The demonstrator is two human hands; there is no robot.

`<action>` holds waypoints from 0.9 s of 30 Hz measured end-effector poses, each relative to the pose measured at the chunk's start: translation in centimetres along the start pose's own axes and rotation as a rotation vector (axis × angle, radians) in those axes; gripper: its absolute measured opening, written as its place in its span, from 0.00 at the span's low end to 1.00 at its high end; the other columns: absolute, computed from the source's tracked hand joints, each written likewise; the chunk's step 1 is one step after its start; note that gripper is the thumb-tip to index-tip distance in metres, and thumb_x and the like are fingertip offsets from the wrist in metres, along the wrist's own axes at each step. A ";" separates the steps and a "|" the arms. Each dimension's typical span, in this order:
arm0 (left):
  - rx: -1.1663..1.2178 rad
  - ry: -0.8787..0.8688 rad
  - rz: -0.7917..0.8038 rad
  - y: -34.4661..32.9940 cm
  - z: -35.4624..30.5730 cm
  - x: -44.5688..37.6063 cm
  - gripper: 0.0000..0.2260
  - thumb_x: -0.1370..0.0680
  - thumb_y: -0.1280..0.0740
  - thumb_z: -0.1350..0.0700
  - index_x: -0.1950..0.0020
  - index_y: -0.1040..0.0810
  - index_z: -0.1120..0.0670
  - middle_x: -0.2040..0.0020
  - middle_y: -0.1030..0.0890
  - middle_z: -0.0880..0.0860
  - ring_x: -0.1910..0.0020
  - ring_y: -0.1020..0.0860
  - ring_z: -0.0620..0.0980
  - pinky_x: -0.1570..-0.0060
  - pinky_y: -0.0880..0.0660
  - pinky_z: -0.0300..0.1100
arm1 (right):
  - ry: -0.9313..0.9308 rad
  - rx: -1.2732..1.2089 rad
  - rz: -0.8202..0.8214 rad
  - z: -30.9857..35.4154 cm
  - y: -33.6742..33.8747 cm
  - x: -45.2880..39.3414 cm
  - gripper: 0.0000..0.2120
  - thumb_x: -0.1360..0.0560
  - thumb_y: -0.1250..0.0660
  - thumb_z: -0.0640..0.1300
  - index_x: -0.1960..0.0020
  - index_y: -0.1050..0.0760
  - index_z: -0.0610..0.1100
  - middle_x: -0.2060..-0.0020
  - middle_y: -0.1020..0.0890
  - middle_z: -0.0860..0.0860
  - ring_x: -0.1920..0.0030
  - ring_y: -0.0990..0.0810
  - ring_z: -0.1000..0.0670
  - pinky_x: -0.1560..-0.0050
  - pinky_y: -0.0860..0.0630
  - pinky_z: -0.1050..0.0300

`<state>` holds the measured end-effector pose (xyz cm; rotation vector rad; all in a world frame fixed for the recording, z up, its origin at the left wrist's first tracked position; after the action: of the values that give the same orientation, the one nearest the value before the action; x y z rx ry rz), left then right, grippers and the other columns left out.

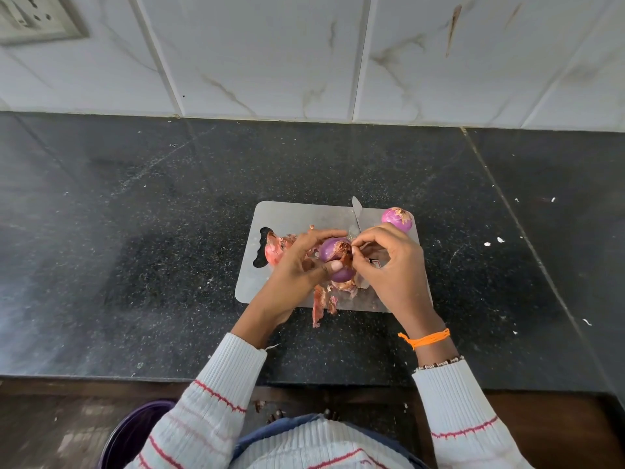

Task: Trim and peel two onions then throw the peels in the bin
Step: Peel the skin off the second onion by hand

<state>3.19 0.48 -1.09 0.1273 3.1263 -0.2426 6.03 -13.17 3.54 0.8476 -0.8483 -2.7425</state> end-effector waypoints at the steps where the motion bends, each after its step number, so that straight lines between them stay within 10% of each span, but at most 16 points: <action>1: 0.003 0.005 0.013 -0.1 0.2 0.0 0.18 0.26 0.33 0.67 0.41 0.23 0.48 0.38 0.29 0.59 0.43 0.23 0.58 0.47 0.22 0.50 | 0.004 0.010 0.010 0.1 -0.1 0.0 0.04 0.32 0.30 0.33 0.59 0.22 0.41 0.61 0.21 0.49 0.62 0.22 0.55 0.61 0.22 0.58; 27: 0.207 -0.187 -0.053 -0.1 0.0 0.1 0.15 0.32 0.29 0.66 0.50 0.22 0.50 0.42 0.28 0.60 0.43 0.24 0.54 0.48 0.22 0.45 | -0.419 -0.485 -0.126 -1.1 -0.8 0.8 0.03 0.28 0.31 0.38 0.54 0.20 0.41 0.58 0.17 0.47 0.55 0.18 0.53 0.52 0.21 0.58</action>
<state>3.05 0.36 -1.04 0.0204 2.9144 -0.5455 6.02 -13.23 2.00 0.2454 -0.1476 -3.0830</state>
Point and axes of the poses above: each hand's wrist, its own x-axis away from the middle knuckle, its own y-axis out of the back of the hand, z = x × y, the point moved 6 cm from there along -x, towards the middle knuckle
